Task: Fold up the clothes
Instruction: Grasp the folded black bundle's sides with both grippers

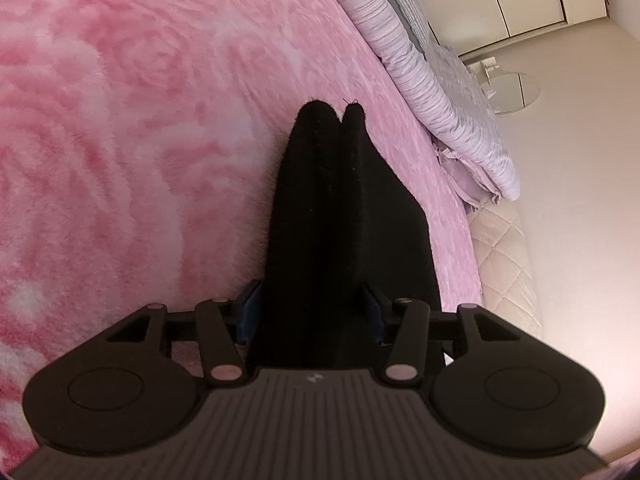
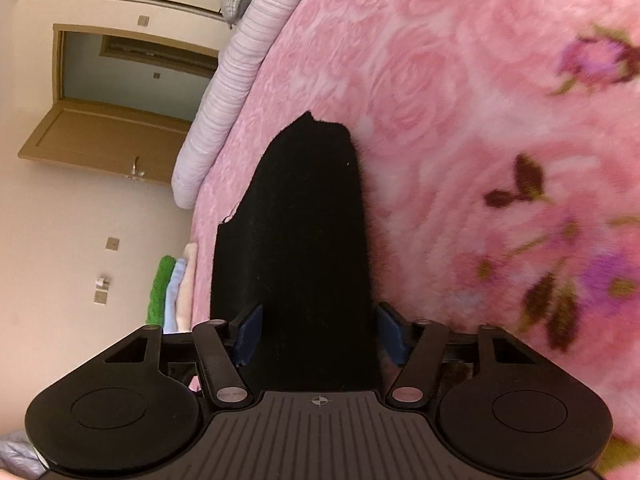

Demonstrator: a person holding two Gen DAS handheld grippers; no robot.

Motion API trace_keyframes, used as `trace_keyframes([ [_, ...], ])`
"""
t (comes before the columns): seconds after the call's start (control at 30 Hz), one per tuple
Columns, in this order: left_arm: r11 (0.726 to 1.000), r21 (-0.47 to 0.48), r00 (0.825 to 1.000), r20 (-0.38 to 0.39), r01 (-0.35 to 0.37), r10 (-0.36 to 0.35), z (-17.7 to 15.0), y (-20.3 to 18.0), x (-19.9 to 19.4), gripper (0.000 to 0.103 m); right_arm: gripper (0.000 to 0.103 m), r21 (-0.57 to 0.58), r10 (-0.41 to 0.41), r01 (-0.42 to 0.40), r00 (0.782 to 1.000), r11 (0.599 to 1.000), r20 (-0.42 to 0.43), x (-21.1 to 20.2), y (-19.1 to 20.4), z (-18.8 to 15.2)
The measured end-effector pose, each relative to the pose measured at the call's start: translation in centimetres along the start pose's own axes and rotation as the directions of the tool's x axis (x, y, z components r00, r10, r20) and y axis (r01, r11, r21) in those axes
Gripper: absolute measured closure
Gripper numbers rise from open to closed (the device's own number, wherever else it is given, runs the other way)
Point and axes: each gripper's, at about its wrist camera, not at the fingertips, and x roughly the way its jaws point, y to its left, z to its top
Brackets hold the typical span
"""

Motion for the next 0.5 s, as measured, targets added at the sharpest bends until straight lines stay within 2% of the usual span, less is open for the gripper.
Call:
trace_keyframes([
  [0.33,0.999,0.027,0.999,-0.042,0.026,-0.025,0.7,-0.5,1.7,0.061,0.047,-0.001,0.036,-0.036,0.999,0.999,-0.003,0.6,-0.5,0.2],
  [0.5,0.997,0.005,0.995,-0.056,0.08,-0.079,1.0,0.2,2.5,0.067,0.051,-0.017,0.041,-0.041,0.999,0.999,0.0,1.3,-0.2,0.4],
])
